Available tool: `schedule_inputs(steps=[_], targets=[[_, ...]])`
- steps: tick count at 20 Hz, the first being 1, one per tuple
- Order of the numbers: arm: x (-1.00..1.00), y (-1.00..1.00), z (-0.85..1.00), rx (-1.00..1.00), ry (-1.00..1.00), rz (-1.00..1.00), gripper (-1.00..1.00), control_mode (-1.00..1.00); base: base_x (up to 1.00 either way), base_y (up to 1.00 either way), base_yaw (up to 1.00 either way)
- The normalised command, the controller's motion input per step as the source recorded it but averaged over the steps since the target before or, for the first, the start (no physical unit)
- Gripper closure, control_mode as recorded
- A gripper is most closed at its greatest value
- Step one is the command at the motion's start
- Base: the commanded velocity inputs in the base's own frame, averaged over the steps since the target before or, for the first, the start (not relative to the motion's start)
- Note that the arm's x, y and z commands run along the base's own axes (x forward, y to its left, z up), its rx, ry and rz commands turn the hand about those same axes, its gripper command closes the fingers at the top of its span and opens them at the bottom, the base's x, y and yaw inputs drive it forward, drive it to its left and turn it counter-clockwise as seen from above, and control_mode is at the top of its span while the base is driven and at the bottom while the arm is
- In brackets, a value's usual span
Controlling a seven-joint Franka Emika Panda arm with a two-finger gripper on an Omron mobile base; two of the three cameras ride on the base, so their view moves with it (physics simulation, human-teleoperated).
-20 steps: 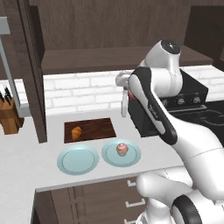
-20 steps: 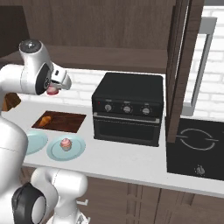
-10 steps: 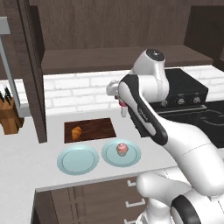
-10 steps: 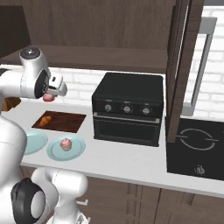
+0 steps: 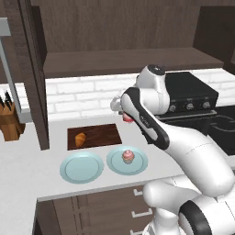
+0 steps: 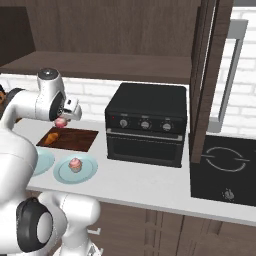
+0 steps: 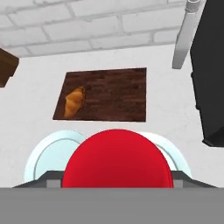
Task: From the different types of pastries on the counter, select a croissant and place it on the cutting board. Then retrieve a jar of jam from the cabinet and place it alongside the croissant on the cutting board.
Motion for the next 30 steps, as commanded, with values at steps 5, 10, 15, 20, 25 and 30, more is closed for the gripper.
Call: schedule_inputs(steps=[5, 10, 15, 20, 25, 30], targets=[[0.51, 0.07, -0.41, 0.0, 0.02, 0.0, 1.0, -1.0, 0.0, 0.0, 0.0], [0.51, 0.1, -0.29, 0.0, 0.0, 0.0, 1.0, -1.0, 0.0, 0.0, 0.0], [0.34, 0.19, -0.44, 0.02, 0.02, 0.04, 1.0, -1.0, 0.0, 0.0, 0.0], [0.31, 0.17, -0.58, 0.0, 0.02, 0.06, 1.0, -1.0, 0.0, 0.0, 0.0], [0.05, 0.11, -0.03, 0.0, 0.0, 0.0, 1.0, -1.0, 0.0, 0.0, 0.0], [0.16, 0.0, -0.06, 0.0, 0.0, 0.0, 1.0, -1.0, 0.0, 0.0, 0.0]])
